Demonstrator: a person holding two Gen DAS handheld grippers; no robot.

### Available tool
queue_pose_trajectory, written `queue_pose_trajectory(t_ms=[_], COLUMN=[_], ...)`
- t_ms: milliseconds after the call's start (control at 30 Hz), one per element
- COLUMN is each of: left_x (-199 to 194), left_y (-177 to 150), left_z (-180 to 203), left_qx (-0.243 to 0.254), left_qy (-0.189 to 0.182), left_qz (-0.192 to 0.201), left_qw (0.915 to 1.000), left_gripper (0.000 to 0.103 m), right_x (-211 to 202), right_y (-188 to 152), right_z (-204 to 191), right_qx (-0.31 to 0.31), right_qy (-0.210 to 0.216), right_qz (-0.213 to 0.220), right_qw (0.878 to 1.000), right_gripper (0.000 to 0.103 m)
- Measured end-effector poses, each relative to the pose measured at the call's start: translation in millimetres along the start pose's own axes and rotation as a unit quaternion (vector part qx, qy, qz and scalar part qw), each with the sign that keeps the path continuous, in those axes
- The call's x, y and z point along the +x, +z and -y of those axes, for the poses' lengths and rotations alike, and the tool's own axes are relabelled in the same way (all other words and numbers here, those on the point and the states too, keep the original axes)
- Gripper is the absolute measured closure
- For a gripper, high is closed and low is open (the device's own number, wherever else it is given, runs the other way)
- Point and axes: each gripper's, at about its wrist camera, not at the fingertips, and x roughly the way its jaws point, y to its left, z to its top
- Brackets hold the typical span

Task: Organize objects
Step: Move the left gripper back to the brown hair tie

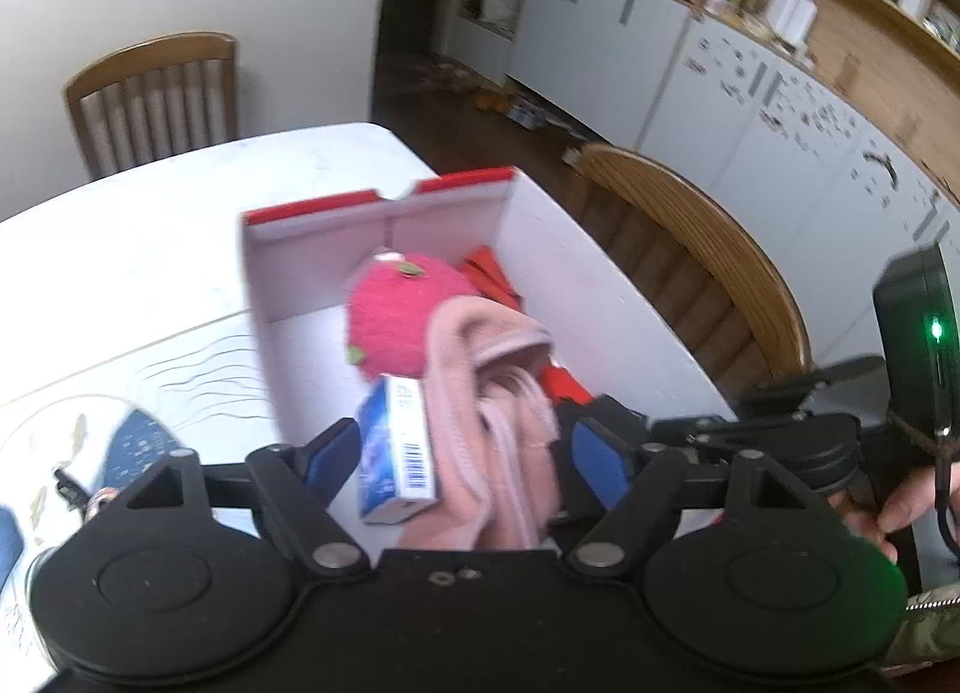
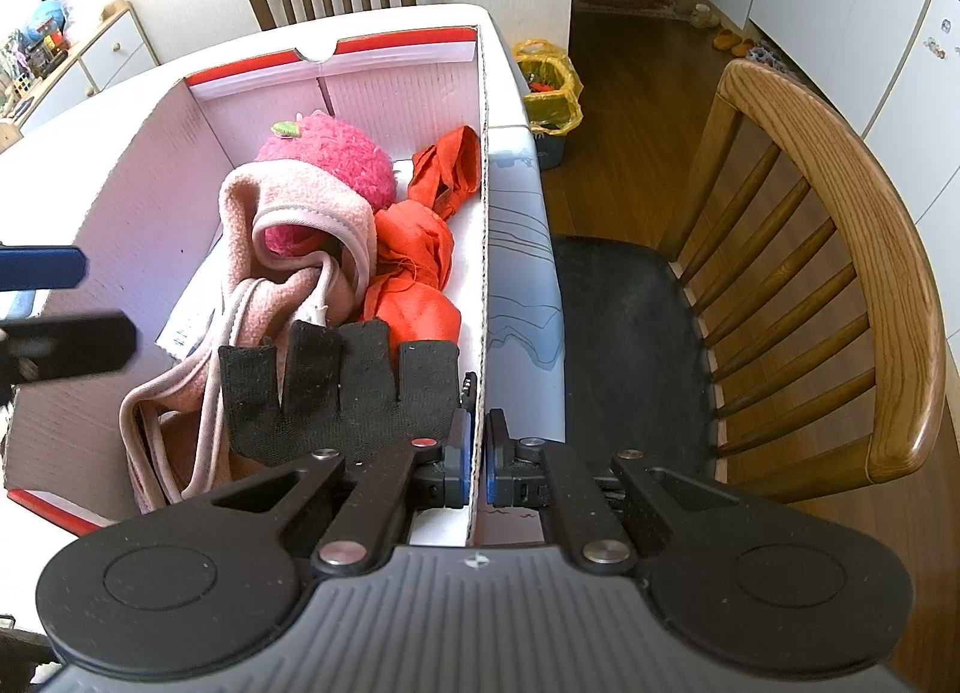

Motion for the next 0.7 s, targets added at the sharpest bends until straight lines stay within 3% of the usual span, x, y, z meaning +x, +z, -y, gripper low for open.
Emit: queue_pose_trajectory(t_ms=[333,433,500,700], left_x=[-31.9,-40.9,-47.0,-55.2], left_y=[-6.3,-9.1,-11.3,-19.7], left_z=[-53.2,-74.3,-87.1,-118.8], left_qx=[-0.07,-0.093,-0.11,-0.144], left_qy=[0.067,0.088,0.103,0.142], left_qz=[0.031,0.039,0.047,0.052], left_qw=[0.9948,0.9909,0.9874,0.9779], left_gripper=[0.016,0.012,0.002,0.001], right_x=[0.2,-0.2,-0.6,-1.6], right_y=[0.2,-1.3,-2.9,-2.1], right_z=[1.0,2.1,2.9,3.8], right_qx=[0.003,0.004,0.005,0.006], right_qy=[-0.002,-0.002,-0.002,-0.005], right_qz=[0.0,-0.001,-0.001,-0.003], right_qw=[1.0,1.0,1.0,1.0], right_gripper=[0.099,0.099,0.099,0.099])
